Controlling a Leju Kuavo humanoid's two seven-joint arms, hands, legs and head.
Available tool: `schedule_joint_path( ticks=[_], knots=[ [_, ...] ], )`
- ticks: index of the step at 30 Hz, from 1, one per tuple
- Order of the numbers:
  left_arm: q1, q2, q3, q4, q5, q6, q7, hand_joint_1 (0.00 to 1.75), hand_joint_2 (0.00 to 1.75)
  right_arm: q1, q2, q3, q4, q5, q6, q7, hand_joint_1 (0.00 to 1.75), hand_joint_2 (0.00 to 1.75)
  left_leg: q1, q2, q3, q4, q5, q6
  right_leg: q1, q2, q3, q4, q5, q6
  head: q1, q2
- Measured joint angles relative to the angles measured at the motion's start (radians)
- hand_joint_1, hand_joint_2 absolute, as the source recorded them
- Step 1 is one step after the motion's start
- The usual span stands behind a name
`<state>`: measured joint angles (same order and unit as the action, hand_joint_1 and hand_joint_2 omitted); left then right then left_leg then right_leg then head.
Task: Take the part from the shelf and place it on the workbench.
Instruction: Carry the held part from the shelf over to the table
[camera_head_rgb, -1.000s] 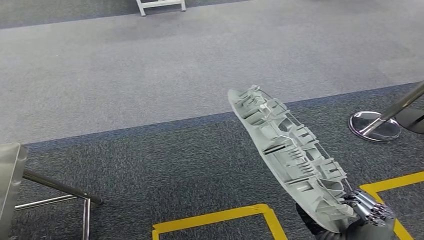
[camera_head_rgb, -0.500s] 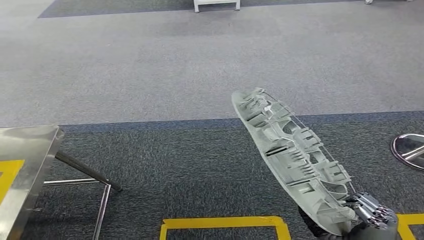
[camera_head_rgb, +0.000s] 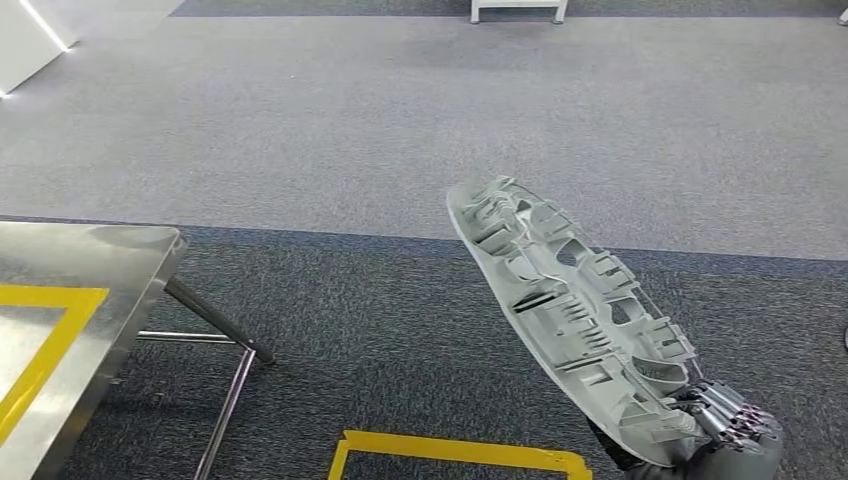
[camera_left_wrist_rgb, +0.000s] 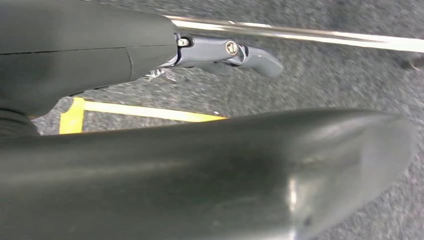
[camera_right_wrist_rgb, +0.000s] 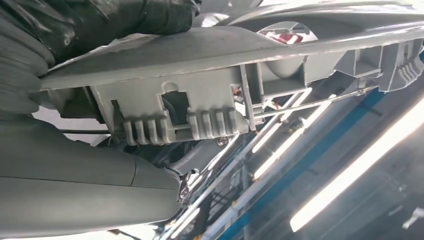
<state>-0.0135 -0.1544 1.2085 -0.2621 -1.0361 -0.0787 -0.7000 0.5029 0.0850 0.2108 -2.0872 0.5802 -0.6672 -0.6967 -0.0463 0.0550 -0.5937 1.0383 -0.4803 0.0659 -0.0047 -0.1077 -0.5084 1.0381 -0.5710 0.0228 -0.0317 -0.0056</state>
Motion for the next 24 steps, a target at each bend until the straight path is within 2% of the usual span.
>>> schedule_joint_path(
  ticks=[1, 3, 4, 5, 6, 7, 8, 9, 10, 11, 12, 13, 14, 15, 16, 18, 19, 21, 22, 23, 24],
  knots=[
    [0.002, 0.0, 0.0, 0.0, 0.0, 0.0, 0.0, 0.0, 0.0, 0.0, 0.0, 0.0, 0.001, 0.002, 0.0, 0.0, 1.75, 1.75, 0.004, -0.01, 0.01, -0.016, 0.005, 0.001, 0.0, 0.008, 0.002, 0.001, -0.004, 0.004, 0.001, 0.0],
    [0.002, 0.0, 0.0, 0.0, 0.0, -0.001, 0.0, 0.0, 0.0, -0.001, -0.002, 0.0, 0.003, 0.005, 0.0, 0.0, 1.75, 1.75, 0.015, -0.031, 0.032, -0.045, 0.016, 0.002, 0.001, 0.056, -0.02, 0.055, -0.033, 0.011, 0.004, 0.0],
    [0.0, -0.001, 0.0, 0.0, 0.0, -0.002, 0.0, 0.0, 0.0, -0.002, -0.003, 0.0, 0.004, 0.005, 0.0, -0.001, 1.75, 1.75, 0.017, -0.042, 0.036, -0.049, 0.017, 0.003, -0.001, 0.085, -0.051, 0.113, -0.055, 0.015, 0.007, 0.0],
    [-0.003, -0.001, 0.0, 0.0, -0.001, -0.003, 0.0, 0.0, 0.0, -0.002, -0.004, 0.0, 0.005, 0.006, 0.0, -0.001, 1.75, 1.75, 0.019, -0.053, 0.037, -0.05, 0.017, 0.004, -0.002, 0.1, -0.09, 0.179, -0.076, 0.018, 0.008, 0.0],
    [-0.004, -0.002, 0.0, 0.0, -0.001, -0.005, 0.0, 0.0, 0.0, -0.002, -0.005, 0.0, 0.007, 0.006, 0.0, -0.001, 1.75, 1.75, 0.02, -0.066, 0.038, -0.049, 0.015, 0.003, -0.004, 0.105, -0.126, 0.232, -0.087, 0.023, 0.009, 0.0],
    [-0.004, -0.004, 0.0, 0.0, -0.002, -0.006, 0.0, 0.0, 0.0, -0.001, -0.005, 0.0, 0.009, 0.006, 0.0, 0.0, 1.75, 1.75, 0.022, -0.079, 0.039, -0.047, 0.013, 0.001, -0.006, 0.107, -0.15, 0.256, -0.079, 0.027, 0.009, 0.0],
    [-0.004, -0.005, 0.0, 0.0, -0.002, -0.007, 0.0, 0.0, 0.0, -0.001, -0.006, 0.0, 0.011, 0.007, 0.0, 0.0, 1.75, 1.75, 0.025, -0.091, 0.041, -0.045, 0.01, -0.002, -0.009, 0.107, -0.154, 0.24, -0.05, 0.031, 0.009, 0.0],
    [-0.003, -0.006, 0.0, 0.0, -0.003, -0.008, 0.0, 0.0, 0.0, 0.0, -0.006, 0.0, 0.013, 0.007, 0.0, 0.0, 1.75, 1.75, 0.028, -0.104, 0.043, -0.04, 0.006, -0.007, -0.012, 0.111, -0.14, 0.189, -0.007, 0.036, 0.009, 0.0],
    [-0.003, -0.007, 0.0, 0.0, -0.003, -0.008, 0.0, 0.0, 0.0, 0.0, -0.006, 0.0, 0.015, 0.007, 0.0, 0.001, 1.75, 1.75, 0.032, -0.116, 0.042, -0.033, 0.0, -0.015, -0.017, 0.127, -0.116, 0.127, 0.028, 0.042, 0.01, 0.0],
    [-0.004, -0.006, 0.001, 0.0, -0.002, -0.008, 0.0, 0.0, 0.0, -0.001, -0.006, -0.001, 0.016, 0.007, 0.0, 0.0, 1.75, 1.75, 0.034, -0.128, 0.038, -0.02, -0.008, -0.022, -0.022, 0.15, -0.092, 0.068, 0.05, 0.045, 0.013, 0.0],
    [-0.005, -0.004, 0.001, 0.0, -0.002, -0.008, 0.0, 0.0, 0.0, -0.002, -0.007, 0.0, 0.017, 0.008, 0.0, 0.0, 1.75, 1.75, 0.035, -0.138, 0.032, -0.01, -0.013, -0.029, -0.025, 0.17, -0.075, 0.033, 0.059, 0.043, 0.015, 0.0],
    [-0.005, -0.003, 0.001, 0.0, -0.002, -0.007, 0.0, 0.0, 0.0, -0.002, -0.007, 0.0, 0.018, 0.008, 0.0, 0.0, 1.75, 1.75, 0.035, -0.147, 0.025, -0.003, -0.016, -0.034, -0.026, 0.183, -0.067, 0.019, 0.054, 0.037, 0.017, 0.0],
    [-0.005, -0.002, 0.001, 0.0, -0.002, -0.007, 0.0, 0.0, 0.0, -0.002, -0.007, 0.0, 0.019, 0.008, 0.0, 0.0, 1.75, 1.75, 0.035, -0.155, 0.019, 0.002, -0.016, -0.037, -0.025, 0.183, -0.065, 0.016, 0.051, 0.029, 0.018, 0.0],
    [-0.003, -0.001, 0.001, 0.0, -0.002, -0.006, 0.0, 0.0, 0.0, -0.001, -0.008, 0.0, 0.02, 0.009, 0.0, 0.0, 1.75, 1.75, 0.036, -0.163, 0.016, 0.002, -0.015, -0.039, -0.024, 0.172, -0.063, 0.018, 0.051, 0.02, 0.016, 0.0],
    [-0.001, -0.001, 0.001, 0.0, -0.002, -0.006, 0.0, 0.0, 0.0, -0.001, -0.008, 0.0, 0.021, 0.009, 0.0, 0.001, 1.75, 1.75, 0.036, -0.158, 0.013, 0.008, -0.019, -0.042, -0.024, 0.162, -0.062, 0.017, 0.051, 0.013, 0.015, 0.0],
    [0.0, -0.002, 0.001, 0.001, -0.002, -0.005, 0.0, 0.0, 0.0, 0.0, -0.008, 0.0, 0.022, 0.01, 0.0, 0.0, 1.75, 1.75, 0.037, -0.118, -0.012, 0.065, -0.052, -0.051, -0.025, 0.139, -0.056, 0.014, 0.05, -0.001, 0.006, 0.0],
    [-0.001, -0.003, 0.001, 0.001, -0.003, -0.005, 0.0, 0.0, 0.0, 0.0, -0.008, 0.0, 0.022, 0.01, 0.0, 0.0, 1.75, 1.75, 0.038, -0.091, -0.039, 0.121, -0.081, -0.056, -0.023, 0.126, -0.054, 0.013, 0.048, -0.006, 0.002, 0.0],
    [-0.003, -0.004, 0.001, 0.001, -0.003, -0.005, 0.0, 0.0, 0.0, 0.002, -0.008, 0.001, 0.022, 0.011, 0.0, 0.0, 1.75, 1.75, 0.042, -0.067, -0.104, 0.25, -0.132, -0.061, -0.018, 0.099, -0.052, 0.013, 0.044, -0.011, -0.002, 0.0],
    [-0.003, -0.005, 0.001, 0.001, -0.003, -0.005, 0.0, 0.0, 0.0, 0.002, -0.008, 0.0, 0.022, 0.011, 0.0, 0.0, 1.75, 1.75, 0.044, -0.065, -0.123, 0.282, -0.136, -0.061, -0.016, 0.086, -0.05, 0.013, 0.042, -0.012, -0.002, 0.0],
    [-0.001, -0.005, 0.001, 0.001, -0.003, -0.004, 0.0, 0.0, 0.0, 0.002, -0.008, 0.001, 0.022, 0.012, 0.0, 0.0, 1.75, 1.75, 0.044, -0.064, -0.124, 0.279, -0.121, -0.059, -0.014, 0.075, -0.048, 0.013, 0.039, -0.012, -0.002, 0.0],
    [0.0, -0.005, 0.001, 0.001, -0.003, -0.004, 0.0, 0.0, 0.0, 0.002, -0.008, 0.001, 0.022, 0.012, 0.0, 0.0, 1.75, 1.75, 0.043, -0.06, -0.105, 0.237, -0.088, -0.055, -0.013, 0.065, -0.044, 0.013, 0.036, -0.012, -0.003, 0.0]
  ],
)
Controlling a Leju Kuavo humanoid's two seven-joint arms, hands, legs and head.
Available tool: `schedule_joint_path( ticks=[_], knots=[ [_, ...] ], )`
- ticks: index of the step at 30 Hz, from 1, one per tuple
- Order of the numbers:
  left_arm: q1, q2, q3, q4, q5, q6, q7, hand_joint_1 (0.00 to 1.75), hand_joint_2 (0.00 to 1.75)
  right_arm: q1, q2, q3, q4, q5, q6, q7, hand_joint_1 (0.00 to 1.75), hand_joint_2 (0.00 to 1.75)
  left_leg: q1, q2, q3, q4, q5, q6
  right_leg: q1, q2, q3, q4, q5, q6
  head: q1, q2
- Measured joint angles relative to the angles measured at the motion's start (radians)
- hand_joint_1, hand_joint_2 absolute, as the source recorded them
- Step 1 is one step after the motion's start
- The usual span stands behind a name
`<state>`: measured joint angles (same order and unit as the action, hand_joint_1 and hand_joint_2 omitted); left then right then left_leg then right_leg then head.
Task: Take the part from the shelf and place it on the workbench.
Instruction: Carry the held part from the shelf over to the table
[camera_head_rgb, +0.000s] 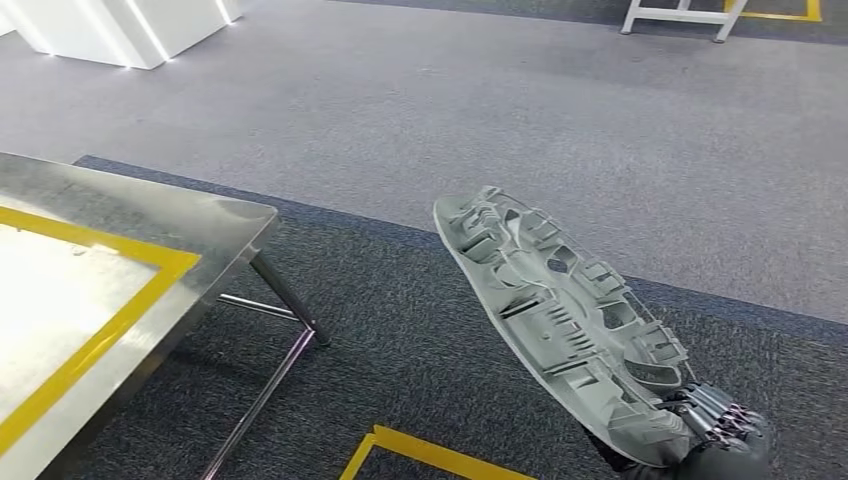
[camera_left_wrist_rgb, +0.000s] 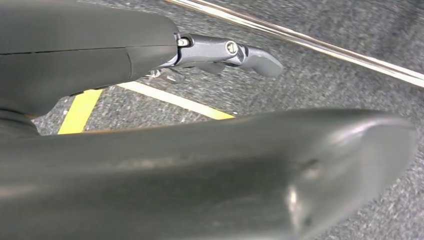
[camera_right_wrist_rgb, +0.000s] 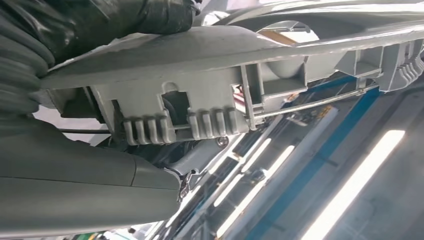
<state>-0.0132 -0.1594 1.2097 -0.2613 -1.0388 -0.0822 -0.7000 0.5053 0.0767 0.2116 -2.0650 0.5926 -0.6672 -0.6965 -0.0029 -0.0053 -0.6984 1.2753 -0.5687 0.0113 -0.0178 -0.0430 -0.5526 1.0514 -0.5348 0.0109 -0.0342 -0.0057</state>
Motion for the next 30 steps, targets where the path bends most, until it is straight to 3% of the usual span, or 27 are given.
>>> schedule_joint_path(
  ticks=[2, 4, 5, 7, 9, 11, 12, 13, 14, 16, 18, 20, 22, 24, 26, 28, 29, 30],
  knots=[
    [0.001, 0.0, 0.0, 0.0, 0.0, 0.001, 0.0, 0.0, 0.0, 0.0, 0.0, 0.0, 0.0, 0.002, 0.0, 0.0, 1.75, 1.75, -0.009, 0.035, 0.064, -0.132, 0.066, 0.014, 0.002, -0.019, 0.008, -0.001, -0.007, 0.004, 0.0, 0.0],
    [-0.002, 0.001, 0.0, 0.0, 0.0, 0.001, 0.0, 0.0, 0.0, 0.0, 0.0, 0.0, 0.0, 0.003, 0.0, 0.0, 1.75, 1.75, -0.023, 0.071, 0.102, -0.215, 0.084, 0.027, 0.004, -0.035, 0.013, -0.003, -0.013, 0.013, 0.0, 0.0],
    [-0.003, 0.001, 0.0, 0.0, 0.0, 0.001, 0.0, 0.0, 0.0, 0.0, 0.0, 0.0, 0.0, 0.003, 0.0, 0.0, 1.75, 1.75, -0.028, 0.075, 0.104, -0.224, 0.077, 0.03, 0.005, -0.045, 0.015, -0.005, -0.014, 0.018, -0.001, 0.0],
    [-0.001, 0.002, 0.0, 0.0, 0.0, 0.001, 0.0, 0.0, 0.0, 0.0, 0.0, 0.001, 0.0, 0.005, 0.0, 0.0, 1.75, 1.75, -0.027, 0.055, 0.112, -0.243, 0.081, 0.036, 0.003, -0.059, 0.025, -0.013, -0.017, 0.028, -0.002, 0.0],
    [0.001, 0.001, 0.0, 0.0, -0.001, -0.001, 0.0, 0.0, 0.0, -0.001, -0.001, 0.001, 0.001, 0.006, 0.0, 0.0, 1.75, 1.75, -0.019, 0.034, 0.133, -0.269, 0.091, 0.04, 0.003, -0.027, 0.019, 0.012, -0.035, 0.036, 0.002, 0.0],
    [-0.002, 0.001, 0.0, 0.0, -0.001, -0.004, 0.0, 0.0, 0.0, -0.003, -0.004, 0.002, 0.002, 0.007, 0.0, -0.001, 1.75, 1.75, -0.015, 0.012, 0.144, -0.281, 0.095, 0.044, 0.003, 0.022, -0.035, 0.111, -0.078, 0.04, 0.012, 0.0],
    [-0.004, 0.001, 0.0, 0.0, -0.001, -0.004, 0.0, 0.0, 0.0, -0.004, -0.005, 0.002, 0.002, 0.007, 0.0, -0.001, 1.75, 1.75, -0.015, 0.001, 0.145, -0.281, 0.094, 0.047, 0.003, 0.033, -0.072, 0.171, -0.098, 0.042, 0.016, 0.0],
    [-0.005, 0.001, 0.001, 0.0, -0.001, -0.005, 0.0, 0.0, 0.0, -0.003, -0.006, 0.002, 0.003, 0.007, 0.0, -0.001, 1.75, 1.75, -0.015, -0.011, 0.147, -0.28, 0.093, 0.049, 0.003, 0.037, -0.101, 0.214, -0.103, 0.043, 0.019, 0.0],
    [-0.005, 0.0, 0.001, 0.0, -0.001, -0.005, 0.0, 0.0, 0.0, -0.001, -0.007, 0.002, 0.004, 0.007, 0.0, -0.001, 1.75, 1.75, -0.015, -0.023, 0.149, -0.279, 0.091, 0.049, 0.002, 0.04, -0.117, 0.224, -0.09, 0.044, 0.019, 0.0],
    [-0.004, -0.001, 0.001, 0.001, -0.001, -0.007, 0.0, 0.0, 0.0, 0.0, -0.007, 0.002, 0.005, 0.007, 0.0, 0.0, 1.75, 1.75, -0.013, -0.049, 0.154, -0.273, 0.083, 0.045, -0.001, 0.05, -0.093, 0.14, -0.015, 0.046, 0.02, 0.0],
    [-0.004, -0.002, 0.001, 0.001, -0.001, -0.008, 0.0, 0.0, 0.0, -0.002, -0.007, 0.003, 0.006, 0.007, 0.0, 0.0, 1.75, 1.75, -0.012, -0.071, 0.15, -0.258, 0.071, 0.035, -0.007, 0.091, -0.048, 0.031, 0.032, 0.043, 0.022, 0.0],
    [-0.005, -0.001, 0.001, 0.001, -0.001, -0.008, 0.0, 0.0, 0.0, -0.001, -0.008, 0.004, 0.006, 0.007, 0.0, -0.001, 1.75, 1.75, -0.01, -0.089, 0.139, -0.248, 0.067, 0.024, -0.007, 0.116, -0.029, -0.004, 0.029, 0.033, 0.024, 0.0],
    [-0.004, 0.0, 0.001, 0.001, -0.001, -0.008, 0.0, 0.0, 0.0, 0.001, -0.01, 0.006, 0.006, 0.008, 0.0, 0.0, 1.75, 1.75, -0.006, -0.102, 0.133, -0.245, 0.066, 0.016, -0.006, 0.1, -0.023, -0.01, 0.029, 0.02, 0.024, 0.0],
    [-0.002, 0.001, 0.002, 0.001, -0.002, -0.009, 0.0, 0.0, 0.0, 0.001, -0.01, 0.007, 0.007, 0.009, 0.0, 0.001, 1.75, 1.75, -0.006, -0.074, 0.118, -0.211, 0.043, 0.005, -0.009, 0.077, -0.015, -0.017, 0.028, 0.009, 0.019, 0.0],
    [-0.004, 0.0, 0.002, 0.001, -0.002, -0.009, 0.0, 0.0, 0.0, 0.001, -0.01, 0.007, 0.007, 0.01, 0.0, 0.0, 1.75, 1.75, -0.004, -0.025, 0.064, -0.102, -0.011, -0.006, -0.009, 0.052, -0.006, -0.021, 0.024, 0.0, 0.011, 0.0],
    [-0.005, -0.002, 0.002, 0.001, -0.002, -0.01, 0.0, 0.0, 0.0, 0.001, -0.011, 0.007, 0.007, 0.011, 0.0, 0.001, 1.75, 1.75, 0.003, -0.007, 0.0, 0.017, -0.05, -0.014, -0.008, 0.026, -0.001, -0.022, 0.018, -0.003, 0.009, 0.0],
    [-0.004, -0.002, 0.002, 0.001, -0.002, -0.01, 0.0, 0.0, 0.0, 0.001, -0.011, 0.007, 0.007, 0.011, 0.0, 0.001, 1.75, 1.75, 0.005, -0.004, -0.013, 0.035, -0.045, -0.015, -0.007, 0.014, 0.002, -0.022, 0.015, -0.003, 0.009, 0.0],
    [-0.002, -0.002, 0.002, 0.001, -0.002, -0.01, 0.0, 0.0, 0.0, 0.001, -0.011, 0.008, 0.007, 0.011, 0.0, 0.001, 1.75, 1.75, 0.006, -0.002, -0.006, 0.016, -0.02, -0.015, -0.007, 0.004, 0.006, -0.022, 0.011, -0.002, 0.009, 0.0]
  ],
)
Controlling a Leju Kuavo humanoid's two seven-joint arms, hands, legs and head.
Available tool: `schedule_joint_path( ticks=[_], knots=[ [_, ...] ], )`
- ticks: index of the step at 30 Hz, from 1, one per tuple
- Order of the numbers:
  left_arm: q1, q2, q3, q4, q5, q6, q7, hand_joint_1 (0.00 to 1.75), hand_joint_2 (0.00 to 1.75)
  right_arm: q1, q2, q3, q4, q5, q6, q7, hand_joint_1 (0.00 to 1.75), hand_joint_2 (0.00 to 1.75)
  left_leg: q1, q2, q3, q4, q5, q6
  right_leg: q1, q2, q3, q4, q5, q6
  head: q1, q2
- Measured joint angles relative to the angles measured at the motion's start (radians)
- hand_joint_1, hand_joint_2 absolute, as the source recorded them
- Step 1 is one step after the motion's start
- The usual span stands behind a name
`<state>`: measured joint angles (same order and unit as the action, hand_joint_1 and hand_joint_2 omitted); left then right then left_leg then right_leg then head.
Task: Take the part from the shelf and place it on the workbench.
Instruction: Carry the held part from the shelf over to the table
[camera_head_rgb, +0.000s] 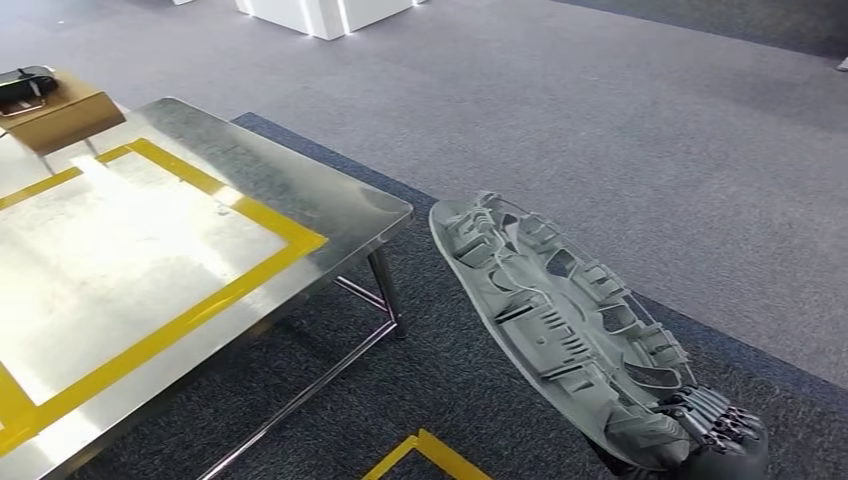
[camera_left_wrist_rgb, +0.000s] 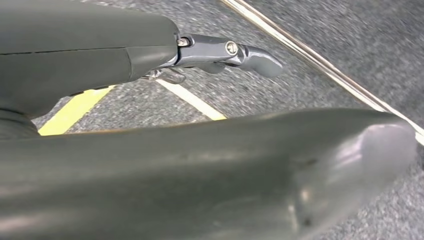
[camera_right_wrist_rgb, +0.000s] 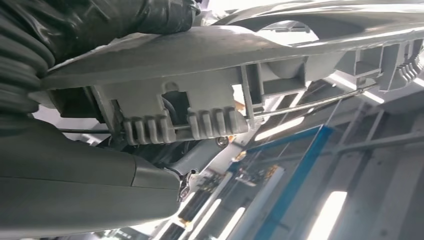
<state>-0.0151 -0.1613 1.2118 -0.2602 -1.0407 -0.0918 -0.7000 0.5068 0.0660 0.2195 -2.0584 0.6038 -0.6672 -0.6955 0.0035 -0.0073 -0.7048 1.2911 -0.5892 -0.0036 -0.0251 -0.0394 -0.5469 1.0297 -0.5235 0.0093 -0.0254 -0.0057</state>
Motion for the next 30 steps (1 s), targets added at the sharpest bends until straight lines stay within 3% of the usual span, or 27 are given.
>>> schedule_joint_path(
  ticks=[1, 3, 5, 7, 8, 10, 12, 13, 14, 15, 17, 18, 20, 22, 23, 25, 27, 28, 29, 30],
  knots=[
    [0.002, 0.0, 0.0, 0.0, 0.0, 0.0, 0.0, 0.0, 0.0, 0.0, 0.0, 0.0, 0.0, 0.0, 0.0, 0.0, 1.75, 1.75, 0.0, 0.006, 0.025, -0.056, 0.038, 0.002, 0.0, -0.01, 0.005, 0.0, -0.004, 0.002, 0.0, 0.0],
    [0.002, 0.001, 0.001, 0.0, 0.0, 0.0, 0.0, 0.0, 0.0, -0.001, 0.0, 0.001, 0.0, 0.0, 0.0, 0.0, 1.75, 1.75, -0.009, 0.046, 0.088, -0.192, 0.098, 0.014, 0.002, -0.027, 0.015, -0.001, -0.013, 0.01, 0.0, 0.0],
    [-0.001, 0.001, 0.002, 0.0, -0.001, 0.0, 0.0, 0.0, 0.0, -0.002, 0.0, 0.001, 0.0, 0.0, 0.0, 0.0, 1.75, 1.75, -0.02, 0.076, 0.116, -0.255, 0.108, 0.026, 0.006, -0.044, 0.021, -0.003, -0.019, 0.021, -0.001, 0.0],
    [-0.002, 0.001, 0.004, 0.0, -0.002, 0.001, 0.0, 0.0, 0.0, -0.004, 0.0, 0.002, 0.0, 0.0, 0.0, 0.001, 1.75, 1.75, -0.022, 0.061, 0.119, -0.263, 0.105, 0.033, 0.007, -0.062, 0.031, -0.01, -0.023, 0.033, -0.001, 0.0],
    [0.0, 0.001, 0.005, 0.0, -0.002, 0.001, 0.0, 0.0, 0.0, -0.006, 0.0, 0.003, 0.0, 0.0, 0.0, 0.002, 1.75, 1.75, -0.02, 0.051, 0.125, -0.271, 0.107, 0.037, 0.006, -0.058, 0.036, -0.008, -0.029, 0.037, 0.001, 0.0],
    [-0.001, 0.0, 0.006, 0.0, -0.002, 0.001, 0.0, 0.0, 0.0, -0.008, 0.0, 0.004, 0.0, 0.0, 0.0, 0.002, 1.75, 1.75, -0.013, 0.03, 0.14, -0.285, 0.112, 0.048, 0.005, -0.018, 0.014, 0.049, -0.064, 0.043, 0.008, 0.0],
    [-0.004, 0.0, 0.008, 0.0, -0.002, 0.001, 0.0, 0.0, 0.0, -0.011, -0.002, 0.004, 0.0, 0.0, 0.0, 0.003, 1.75, 1.75, -0.01, 0.009, 0.144, -0.288, 0.112, 0.055, 0.005, 0.026, -0.06, 0.182, -0.117, 0.045, 0.016, 0.0],
    [-0.005, 0.0, 0.008, 0.0, -0.002, 0.001, 0.0, 0.0, 0.0, -0.011, -0.003, 0.004, 0.0, 0.001, 0.0, 0.003, 1.75, 1.75, -0.011, -0.003, 0.145, -0.288, 0.11, 0.057, 0.005, 0.034, -0.098, 0.242, -0.132, 0.046, 0.017, 0.0],
    [-0.005, 0.0, 0.009, 0.0, -0.003, 0.001, 0.0, 0.0, 0.0, -0.012, -0.003, 0.004, 0.001, 0.001, 0.0, 0.004, 1.75, 1.75, -0.011, -0.016, 0.147, -0.287, 0.108, 0.058, 0.005, 0.037, -0.125, 0.273, -0.128, 0.047, 0.017, 0.0],
    [-0.005, 0.0, 0.009, 0.0, -0.004, 0.001, 0.0, 0.0, 0.0, -0.011, -0.004, 0.004, 0.002, 0.002, 0.0, 0.006, 1.75, 1.75, -0.011, -0.029, 0.15, -0.286, 0.106, 0.057, 0.005, 0.039, -0.133, 0.265, -0.103, 0.047, 0.017, 0.0],
    [-0.004, -0.001, 0.01, 0.0, -0.005, 0.001, 0.0, 0.0, 0.0, -0.012, -0.005, 0.004, 0.004, 0.005, 0.0, 0.011, 1.75, 1.75, -0.01, -0.054, 0.158, -0.282, 0.098, 0.052, 0.004, 0.055, -0.098, 0.151, -0.017, 0.045, 0.018, 0.0],
    [-0.005, -0.001, 0.01, 0.0, -0.005, 0.002, 0.0, 0.0, 0.0, -0.013, -0.006, 0.004, 0.004, 0.006, 0.0, 0.014, 1.75, 1.75, -0.01, -0.065, 0.158, -0.276, 0.092, 0.047, 0.002, 0.074, -0.073, 0.087, 0.012, 0.043, 0.019, 0.0],
    [-0.006, -0.001, 0.01, 0.0, -0.006, 0.002, 0.0, 0.0, 0.0, -0.016, -0.006, 0.005, 0.004, 0.008, 0.0, 0.017, 1.75, 1.75, -0.01, -0.083, 0.151, -0.267, 0.085, 0.036, 0.0, 0.101, -0.039, 0.017, 0.026, 0.035, 0.02, 0.0],
    [-0.005, 0.0, 0.011, 0.001, -0.007, 0.003, 0.0, 0.0, 0.0, -0.016, -0.007, 0.006, 0.004, 0.011, 0.0, 0.019, 1.75, 1.75, -0.006, -0.1, 0.144, -0.265, 0.085, 0.026, 0.001, 0.094, -0.031, 0.009, 0.019, 0.024, 0.02, 0.0],
    [-0.004, 0.001, 0.011, 0.001, -0.007, 0.003, 0.0, 0.0, 0.0, -0.016, -0.008, 0.007, 0.004, 0.012, 0.0, 0.019, 1.75, 1.75, -0.006, -0.098, 0.142, -0.261, 0.082, 0.022, 0.0, 0.085, -0.028, 0.006, 0.019, 0.019, 0.02, 0.0],
    [-0.004, 0.002, 0.011, 0.001, -0.008, 0.003, 0.0, 0.0, 0.0, -0.017, -0.009, 0.007, 0.004, 0.013, 0.0, 0.018, 1.75, 1.75, -0.006, -0.062, 0.12, -0.211, 0.052, 0.01, -0.003, 0.063, -0.019, -0.002, 0.018, 0.008, 0.012, 0.0],
    [-0.007, 0.001, 0.011, 0.001, -0.008, 0.003, 0.0, 0.0, 0.0, -0.017, -0.009, 0.007, 0.004, 0.014, 0.0, 0.017, 1.75, 1.75, -0.003, -0.017, 0.058, -0.087, -0.006, -0.001, -0.002, 0.037, -0.012, -0.004, 0.013, 0.0, 0.004, 0.0],
    [-0.008, 0.001, 0.011, 0.001, -0.008, 0.003, 0.0, 0.0, 0.0, -0.016, -0.009, 0.007, 0.004, 0.014, 0.0, 0.017, 1.75, 1.75, 0.0, -0.007, 0.025, -0.025, -0.027, -0.005, -0.001, 0.024, -0.009, -0.004, 0.01, -0.001, 0.003, 0.0],
    [-0.007, 0.001, 0.011, 0.001, -0.009, 0.003, 0.0, 0.0, 0.0, -0.016, -0.009, 0.007, 0.004, 0.015, 0.0, 0.017, 1.75, 1.75, 0.002, -0.003, 0.003, 0.011, -0.032, -0.007, 0.0, 0.013, -0.006, -0.004, 0.007, -0.002, 0.003, 0.0],
    [-0.006, 0.001, 0.011, 0.001, -0.009, 0.003, 0.0, 0.0, 0.0, -0.016, -0.009, 0.007, 0.004, 0.015, 0.0, 0.017, 1.75, 1.75, 0.004, -0.001, 0.0, 0.011, -0.016, -0.008, 0.0, 0.002, -0.003, -0.004, 0.004, -0.001, 0.003, 0.0]
  ],
)
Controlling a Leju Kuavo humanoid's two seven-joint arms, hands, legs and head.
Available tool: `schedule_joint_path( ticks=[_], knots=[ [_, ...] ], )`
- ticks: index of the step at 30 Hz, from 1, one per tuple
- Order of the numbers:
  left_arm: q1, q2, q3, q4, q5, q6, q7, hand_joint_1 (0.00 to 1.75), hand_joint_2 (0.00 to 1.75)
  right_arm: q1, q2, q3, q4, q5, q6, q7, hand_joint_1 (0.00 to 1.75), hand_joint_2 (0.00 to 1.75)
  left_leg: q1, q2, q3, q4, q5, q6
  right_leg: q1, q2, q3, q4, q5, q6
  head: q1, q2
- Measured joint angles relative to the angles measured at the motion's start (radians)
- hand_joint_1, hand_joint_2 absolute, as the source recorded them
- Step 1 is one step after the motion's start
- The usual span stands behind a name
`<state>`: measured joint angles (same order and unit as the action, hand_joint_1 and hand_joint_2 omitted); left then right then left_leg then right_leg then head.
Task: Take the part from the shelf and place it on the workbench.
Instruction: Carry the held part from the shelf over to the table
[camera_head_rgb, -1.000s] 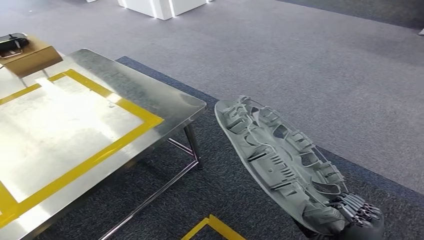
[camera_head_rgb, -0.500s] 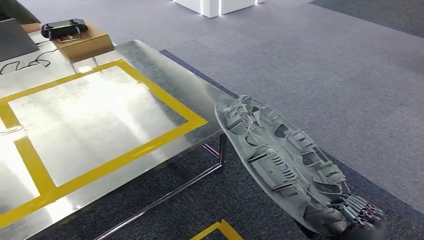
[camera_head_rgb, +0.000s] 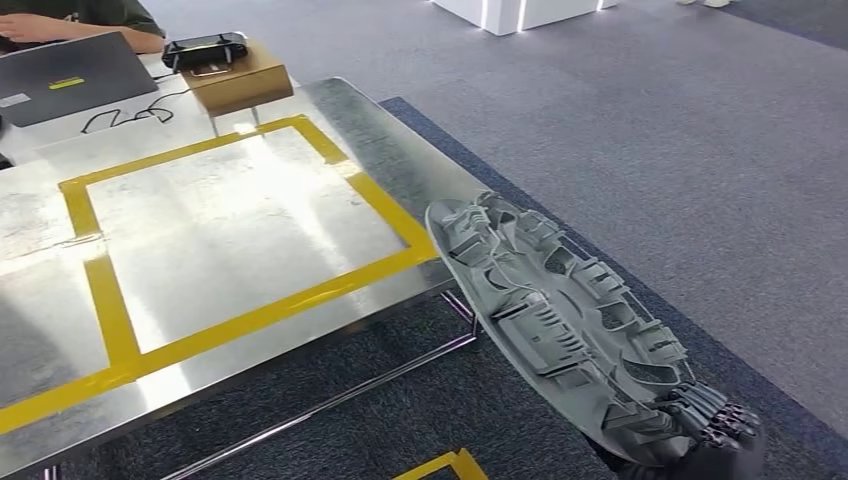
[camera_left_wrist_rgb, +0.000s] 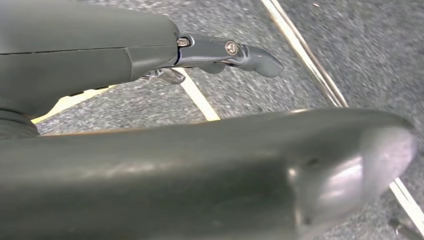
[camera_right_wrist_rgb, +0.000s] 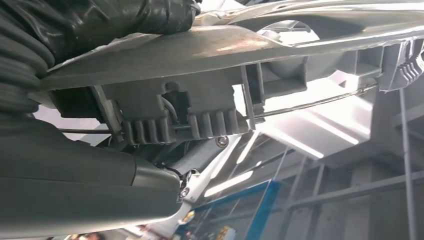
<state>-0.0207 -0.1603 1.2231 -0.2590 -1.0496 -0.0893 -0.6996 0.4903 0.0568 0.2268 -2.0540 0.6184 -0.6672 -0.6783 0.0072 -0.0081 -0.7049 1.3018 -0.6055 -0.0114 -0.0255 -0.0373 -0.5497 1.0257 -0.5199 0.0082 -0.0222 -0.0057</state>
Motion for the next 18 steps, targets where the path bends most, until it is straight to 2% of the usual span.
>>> schedule_joint_path(
  ticks=[1, 2, 4, 5, 6, 8, 10, 12, 13, 14, 15, 16, 17, 18],
  knots=[
    [0.001, 0.0, 0.0, 0.0, 0.0, 0.0, 0.0, 0.0, 0.0, 0.0, 0.0, 0.0, 0.0, 0.0, 0.0, 0.0, 1.75, 1.75, 0.001, 0.004, 0.017, -0.042, 0.033, 0.001, 0.0, -0.01, 0.005, 0.0, -0.003, 0.002, 0.0, 0.0],
    [0.002, 0.001, 0.0, 0.0, -0.001, 0.0, 0.0, 0.0, 0.0, 0.0, 0.0, 0.0, 0.0, 0.0, 0.0, 0.0, 1.75, 1.75, 0.0, 0.015, 0.049, -0.111, 0.075, 0.005, 0.0, -0.019, 0.011, 0.0, -0.007, 0.004, 0.0, 0.0],
    [0.0, 0.002, 0.0, 0.0, -0.001, 0.0, 0.0, 0.0, 0.0, -0.001, 0.0, 0.0, 0.0, 0.0, 0.0, 0.0, 1.75, 1.75, -0.009, 0.049, 0.107, -0.233, 0.12, 0.016, 0.003, -0.036, 0.019, -0.001, -0.016, 0.014, 0.0, 0.0],
    [-0.001, 0.002, 0.0, 0.0, -0.002, 0.0, 0.0, 0.0, 0.0, -0.001, 0.0, 0.0, 0.0, 0.0, 0.0, 0.0, 1.75, 1.75, -0.013, 0.059, 0.12, -0.263, 0.125, 0.022, 0.005, -0.044, 0.022, -0.002, -0.019, 0.02, 0.0, 0.0],
    [-0.001, 0.001, 0.0, 0.0, -0.002, 0.0, 0.0, 0.0, 0.0, -0.001, 0.0, 0.0, 0.0, 0.0, 0.0, 0.0, 1.75, 1.75, -0.018, 0.06, 0.121, -0.269, 0.119, 0.026, 0.006, -0.051, 0.025, -0.004, -0.021, 0.026, 0.001, 0.0],
    [0.002, 0.001, 0.0, 0.0, -0.002, 0.0, 0.0, 0.0, 0.0, -0.002, 0.0, 0.001, 0.0, 0.0, 0.0, 0.0, 1.75, 1.75, -0.017, 0.042, 0.124, -0.279, 0.123, 0.036, 0.005, -0.059, 0.033, -0.009, -0.024, 0.037, 0.002, 0.0],
    [0.002, 0.001, 0.0, 0.0, -0.002, 0.0, 0.0, 0.0, 0.0, -0.002, 0.0, 0.001, 0.0, 0.0, 0.0, 0.0, 1.75, 1.75, -0.011, 0.024, 0.132, -0.292, 0.129, 0.047, 0.003, -0.026, 0.02, 0.024, -0.048, 0.045, 0.005, 0.0],
    [-0.001, 0.001, 0.0, 0.0, -0.002, 0.0, 0.0, 0.0, 0.0, -0.002, -0.001, 0.001, 0.0, 0.0, 0.0, 0.0, 1.75, 1.75, -0.009, 0.007, 0.136, -0.297, 0.131, 0.055, 0.003, 0.017, -0.038, 0.135, -0.101, 0.047, 0.011, 0.0],
    [-0.003, 0.001, 0.0, 0.0, -0.002, 0.0, 0.0, 0.0, 0.0, -0.002, -0.002, 0.001, 0.0, 0.0, 0.0, 0.0, 1.75, 1.75, -0.01, -0.003, 0.136, -0.297, 0.131, 0.058, 0.003, 0.026, -0.076, 0.201, -0.124, 0.047, 0.013, 0.0],
    [-0.003, 0.001, 0.0, 0.0, -0.003, 0.0, 0.0, 0.0, 0.0, -0.002, -0.002, 0.001, 0.001, 0.0, 0.0, 0.0, 1.75, 1.75, -0.011, -0.014, 0.137, -0.296, 0.13, 0.059, 0.004, 0.031, -0.106, 0.249, -0.132, 0.048, 0.014, 0.0],
    [-0.003, 0.001, 0.001, 0.0, -0.004, 0.0, 0.0, 0.0, 0.0, -0.001, -0.003, 0.001, 0.002, 0.0, 0.0, 0.0, 1.75, 1.75, -0.012, -0.026, 0.138, -0.295, 0.128, 0.06, 0.005, 0.034, -0.121, 0.261, -0.12, 0.047, 0.014, 0.0],
    [-0.002, 0.001, 0.001, 0.0, -0.005, 0.0, 0.0, 0.0, 0.0, -0.002, -0.003, 0.001, 0.003, 0.0, 0.0, 0.0, 1.75, 1.75, -0.012, -0.04, 0.14, -0.294, 0.126, 0.059, 0.005, 0.038, -0.117, 0.235, -0.088, 0.046, 0.014, 0.0],
    [-0.002, 0.001, 0.001, 0.0, -0.006, -0.001, 0.0, 0.0, 0.0, -0.002, -0.004, 0.002, 0.005, 0.001, 0.0, 0.0, 1.75, 1.75, -0.012, -0.053, 0.142, -0.291, 0.124, 0.057, 0.004, 0.046, -0.096, 0.176, -0.046, 0.044, 0.014, 0.0],
    [-0.002, 0.001, 0.001, 0.0, -0.006, -0.001, 0.0, 0.0, 0.0, -0.005, -0.006, 0.004, 0.006, 0.002, 0.0, 0.001, 1.75, 1.75, -0.011, -0.065, 0.144, -0.288, 0.121, 0.054, 0.003, 0.065, -0.07, 0.112, -0.013, 0.04, 0.014, 0.0]
  ],
)
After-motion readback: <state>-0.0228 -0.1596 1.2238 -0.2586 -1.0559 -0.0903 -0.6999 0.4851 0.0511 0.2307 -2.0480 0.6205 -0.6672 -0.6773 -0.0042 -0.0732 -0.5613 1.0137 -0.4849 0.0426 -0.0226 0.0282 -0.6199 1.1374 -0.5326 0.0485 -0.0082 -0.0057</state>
